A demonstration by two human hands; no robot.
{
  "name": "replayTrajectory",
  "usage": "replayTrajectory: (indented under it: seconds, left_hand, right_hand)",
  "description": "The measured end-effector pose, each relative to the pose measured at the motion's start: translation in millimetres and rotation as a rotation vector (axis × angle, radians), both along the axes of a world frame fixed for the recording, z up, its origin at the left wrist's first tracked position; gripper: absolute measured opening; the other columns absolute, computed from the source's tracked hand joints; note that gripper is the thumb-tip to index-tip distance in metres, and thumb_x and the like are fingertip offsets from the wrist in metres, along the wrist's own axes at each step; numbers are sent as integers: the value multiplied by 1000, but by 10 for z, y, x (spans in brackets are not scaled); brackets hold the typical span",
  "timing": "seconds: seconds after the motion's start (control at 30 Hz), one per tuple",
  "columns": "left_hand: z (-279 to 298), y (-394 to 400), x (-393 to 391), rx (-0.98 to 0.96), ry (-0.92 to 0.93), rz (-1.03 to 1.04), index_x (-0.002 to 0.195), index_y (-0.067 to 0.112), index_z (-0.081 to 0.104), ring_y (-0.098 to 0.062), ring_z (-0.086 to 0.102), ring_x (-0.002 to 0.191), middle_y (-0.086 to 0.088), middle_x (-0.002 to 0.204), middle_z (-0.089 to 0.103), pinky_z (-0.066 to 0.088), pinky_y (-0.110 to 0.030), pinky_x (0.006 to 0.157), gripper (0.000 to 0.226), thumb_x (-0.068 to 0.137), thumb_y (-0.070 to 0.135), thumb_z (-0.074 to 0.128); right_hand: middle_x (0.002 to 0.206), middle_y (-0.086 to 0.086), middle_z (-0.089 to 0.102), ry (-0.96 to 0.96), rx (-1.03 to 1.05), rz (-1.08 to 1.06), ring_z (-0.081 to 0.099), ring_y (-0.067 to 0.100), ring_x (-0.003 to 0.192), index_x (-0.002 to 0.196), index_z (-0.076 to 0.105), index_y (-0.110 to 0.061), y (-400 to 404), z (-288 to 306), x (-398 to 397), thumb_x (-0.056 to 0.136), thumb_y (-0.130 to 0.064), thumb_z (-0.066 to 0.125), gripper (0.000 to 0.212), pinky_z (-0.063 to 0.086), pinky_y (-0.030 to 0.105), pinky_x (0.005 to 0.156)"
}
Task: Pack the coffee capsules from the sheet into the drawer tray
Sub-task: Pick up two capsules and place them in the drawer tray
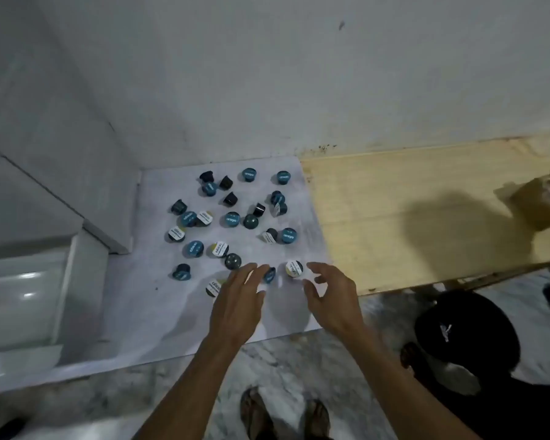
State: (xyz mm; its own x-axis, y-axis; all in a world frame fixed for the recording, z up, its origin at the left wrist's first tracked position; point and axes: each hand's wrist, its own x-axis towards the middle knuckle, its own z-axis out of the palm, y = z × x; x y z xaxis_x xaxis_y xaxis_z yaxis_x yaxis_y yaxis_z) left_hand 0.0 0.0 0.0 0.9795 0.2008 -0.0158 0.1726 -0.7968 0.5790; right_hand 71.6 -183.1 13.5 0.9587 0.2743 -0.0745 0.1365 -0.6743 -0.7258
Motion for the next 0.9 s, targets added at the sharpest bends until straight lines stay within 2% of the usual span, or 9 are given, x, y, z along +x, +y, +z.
replayTrajectory:
  seconds: [0.1,0.17,0.27,0.37,0.5,0.67,0.9]
  left_hand:
    - [-337,-33,177,59,-3,-33,138,18,52,-34,47,132,-12,147,46,46,-47,103,56,87,2,67]
    - [-506,-27,282,87,7,-45,139,18,52,-35,47,131,-14,148,45,46,-48,103,60,85,-3,67]
    - [-682,-46,335,126,-59,-78,131,12,59,-38,56,121,-19,138,53,49,-48,97,57,79,-9,69]
    - [-802,-58,349,140,-159,-67,122,5,65,-38,62,111,-20,126,62,53,-47,92,48,77,-9,71]
    - [-946,-75,309,68,-268,29,122,5,63,-30,64,108,-11,120,68,48,-41,95,34,88,12,66]
    - [-1056,-139,242,-95,-392,207,116,6,65,-28,64,104,-9,115,70,51,-43,91,33,86,16,74]
    - [-1130,-164,177,-48,-479,241,114,3,70,-23,65,103,-6,113,71,53,-47,87,34,86,20,76]
  right_hand:
    - [121,3,66,-76,-38,73,62,23,104,125,62,-21,64,-353,123,86,-19,67,39,43,22,80]
    - [124,3,63,-88,-51,109,59,25,110,126,60,-23,95,-569,192,85,-24,67,42,50,29,84]
    - [133,8,58,-128,-64,103,54,30,120,129,59,-21,91,-821,231,86,-32,66,45,51,40,94]
    - [129,6,62,-252,-50,104,57,29,114,122,65,-18,108,-977,271,89,-40,58,41,49,40,94]
    - [118,-2,69,-392,-49,103,63,26,104,115,69,-19,127,-1141,316,90,-33,65,28,50,44,82]
    - [111,-1,72,-506,26,79,65,27,97,109,71,-16,125,-1213,326,89,-24,69,22,50,45,76]
    - [109,3,73,-549,94,72,65,27,98,109,73,-11,100,-1258,298,87,-23,75,25,53,44,78]
